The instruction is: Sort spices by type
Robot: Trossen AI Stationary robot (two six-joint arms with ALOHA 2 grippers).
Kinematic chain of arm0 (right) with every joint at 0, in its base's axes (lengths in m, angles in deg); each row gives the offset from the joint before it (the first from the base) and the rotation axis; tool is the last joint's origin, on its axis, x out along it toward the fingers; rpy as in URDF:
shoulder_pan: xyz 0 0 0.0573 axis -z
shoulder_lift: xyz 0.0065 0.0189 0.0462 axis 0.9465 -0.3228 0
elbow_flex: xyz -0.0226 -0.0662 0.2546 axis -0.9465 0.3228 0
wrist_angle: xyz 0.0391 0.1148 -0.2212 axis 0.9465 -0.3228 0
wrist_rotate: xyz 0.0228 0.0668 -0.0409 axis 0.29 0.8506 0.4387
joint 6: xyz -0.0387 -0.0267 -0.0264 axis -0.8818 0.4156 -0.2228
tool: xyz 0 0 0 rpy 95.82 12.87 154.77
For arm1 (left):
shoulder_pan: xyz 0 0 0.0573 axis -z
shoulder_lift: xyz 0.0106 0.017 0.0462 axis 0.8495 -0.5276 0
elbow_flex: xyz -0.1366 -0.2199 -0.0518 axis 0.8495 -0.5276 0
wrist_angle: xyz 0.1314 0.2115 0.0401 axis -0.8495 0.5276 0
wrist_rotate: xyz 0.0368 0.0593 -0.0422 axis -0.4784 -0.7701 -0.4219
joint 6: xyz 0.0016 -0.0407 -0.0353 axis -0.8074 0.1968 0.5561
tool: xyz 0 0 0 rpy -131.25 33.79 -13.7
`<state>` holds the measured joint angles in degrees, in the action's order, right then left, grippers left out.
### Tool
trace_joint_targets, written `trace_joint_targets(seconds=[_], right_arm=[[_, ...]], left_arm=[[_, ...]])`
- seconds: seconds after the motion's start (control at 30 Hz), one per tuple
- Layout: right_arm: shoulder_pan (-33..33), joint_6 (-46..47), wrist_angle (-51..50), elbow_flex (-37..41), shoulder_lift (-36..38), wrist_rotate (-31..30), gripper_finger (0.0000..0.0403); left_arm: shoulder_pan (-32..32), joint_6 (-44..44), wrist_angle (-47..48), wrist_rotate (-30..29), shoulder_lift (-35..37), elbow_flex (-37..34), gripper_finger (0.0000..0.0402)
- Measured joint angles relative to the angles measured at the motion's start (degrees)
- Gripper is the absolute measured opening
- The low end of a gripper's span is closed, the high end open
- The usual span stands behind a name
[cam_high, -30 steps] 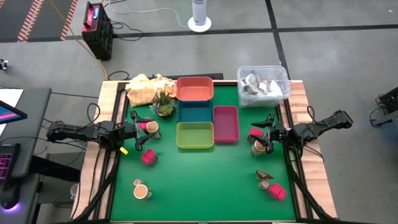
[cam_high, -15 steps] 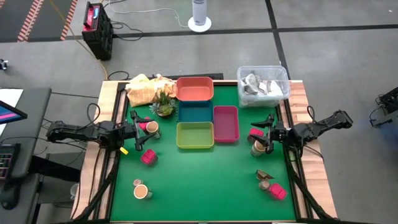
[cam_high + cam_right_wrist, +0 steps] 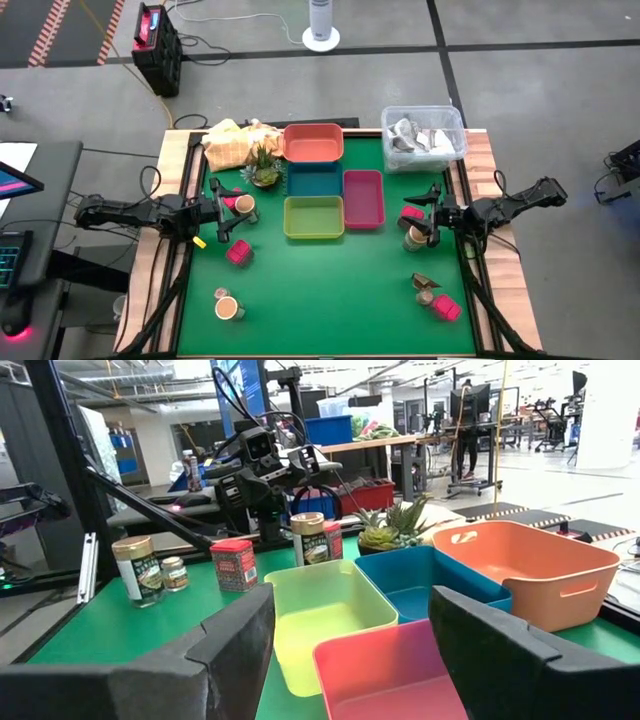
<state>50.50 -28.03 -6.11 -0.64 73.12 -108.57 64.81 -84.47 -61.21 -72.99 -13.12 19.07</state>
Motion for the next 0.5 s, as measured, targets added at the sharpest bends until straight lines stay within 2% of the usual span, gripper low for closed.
trace_joint_targets(seconds=[0.17,0.37,0.5], right_arm=[[0.18,2.10,1.61,0.00,-0.02,0.00,0.0292],[0.32,20.80,4.81,0.00,0.09,-0.04,0.0292],[0.64,24.37,4.14,0.00,0.09,-0.09,0.0292]], left_arm=[[0.00,1.42,-0.21,0.01,-0.02,-0.01,0.0283],[0.00,20.89,-2.78,-0.01,0.00,-0.16,0.0283],[0.00,26.87,-2.60,-0.17,0.00,-0.14,0.0283]])
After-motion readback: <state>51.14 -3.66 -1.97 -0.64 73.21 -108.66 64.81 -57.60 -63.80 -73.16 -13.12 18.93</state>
